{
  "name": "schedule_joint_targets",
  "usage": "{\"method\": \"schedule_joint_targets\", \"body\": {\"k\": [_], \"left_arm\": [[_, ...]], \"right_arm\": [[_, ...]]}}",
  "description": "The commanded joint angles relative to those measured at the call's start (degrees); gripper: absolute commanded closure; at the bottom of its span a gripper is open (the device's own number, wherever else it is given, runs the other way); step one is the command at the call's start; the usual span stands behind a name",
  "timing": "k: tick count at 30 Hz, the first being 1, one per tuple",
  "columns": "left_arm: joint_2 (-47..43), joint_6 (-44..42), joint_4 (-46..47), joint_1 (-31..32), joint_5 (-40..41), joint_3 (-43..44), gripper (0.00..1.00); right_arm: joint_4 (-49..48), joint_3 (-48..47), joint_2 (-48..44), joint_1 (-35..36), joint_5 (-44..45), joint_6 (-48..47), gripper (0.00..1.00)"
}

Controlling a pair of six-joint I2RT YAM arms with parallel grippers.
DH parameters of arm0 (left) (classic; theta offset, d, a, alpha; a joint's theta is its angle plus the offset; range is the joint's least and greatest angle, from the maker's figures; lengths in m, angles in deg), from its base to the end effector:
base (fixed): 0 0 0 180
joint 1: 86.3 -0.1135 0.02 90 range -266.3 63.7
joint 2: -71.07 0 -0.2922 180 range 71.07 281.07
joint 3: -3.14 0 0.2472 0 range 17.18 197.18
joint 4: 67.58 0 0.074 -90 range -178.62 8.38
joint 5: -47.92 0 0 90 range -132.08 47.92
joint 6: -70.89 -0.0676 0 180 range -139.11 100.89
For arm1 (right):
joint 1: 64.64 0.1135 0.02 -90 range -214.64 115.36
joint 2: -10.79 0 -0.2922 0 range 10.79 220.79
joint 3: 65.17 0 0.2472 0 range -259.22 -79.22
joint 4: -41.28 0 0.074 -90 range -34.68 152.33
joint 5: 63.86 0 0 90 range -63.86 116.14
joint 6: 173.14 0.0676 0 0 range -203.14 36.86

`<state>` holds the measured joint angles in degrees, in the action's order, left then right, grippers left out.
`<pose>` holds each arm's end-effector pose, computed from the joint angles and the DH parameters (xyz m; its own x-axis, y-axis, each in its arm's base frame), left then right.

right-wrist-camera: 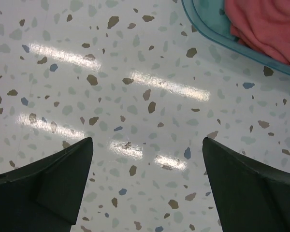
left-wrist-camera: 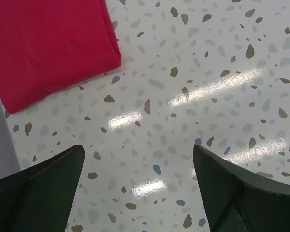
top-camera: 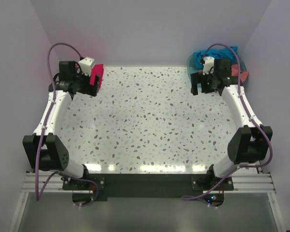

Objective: Fold and stack the t-shirts

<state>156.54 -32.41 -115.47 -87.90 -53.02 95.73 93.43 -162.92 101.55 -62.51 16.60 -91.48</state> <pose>0.3487 -0.0031 0.3438 -0.6085 0.2090 -0.7655 0.2633 0.9632 0.0536 0.3678 0.0249 0.3360 -0.6788 -0.1684 -0.7147 -0.2546 0.9669 0.0140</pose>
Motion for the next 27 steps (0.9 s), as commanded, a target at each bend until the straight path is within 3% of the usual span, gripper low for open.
{"method": "schedule_joint_targets", "body": {"k": [1, 11, 18, 21, 27], "left_arm": [[0.13, -0.76, 1.76, 0.20, -1.37, 3.89, 0.00], [-0.22, 1.17, 8.54, 0.29, -7.42, 3.63, 0.00], [3.30, 1.17, 5.72, 0.20, -10.07, 6.97, 0.00], [3.30, 0.47, 5.63, 0.29, -9.54, 6.80, 0.00], [3.91, -1.02, 4.76, 0.20, -8.40, 6.80, 0.00]], "right_arm": [[-3.65, -4.80, 1.69, -0.02, 1.71, 1.22, 0.01], [-14.54, -17.62, 15.04, -0.20, 13.75, 1.13, 0.01], [-14.46, -45.27, 38.24, -0.20, 18.94, -1.23, 0.01], [-17.69, -52.15, 45.98, -0.55, 21.92, -3.43, 0.01], [-26.94, -52.97, 53.20, -0.55, 27.89, -8.87, 0.01]]}}
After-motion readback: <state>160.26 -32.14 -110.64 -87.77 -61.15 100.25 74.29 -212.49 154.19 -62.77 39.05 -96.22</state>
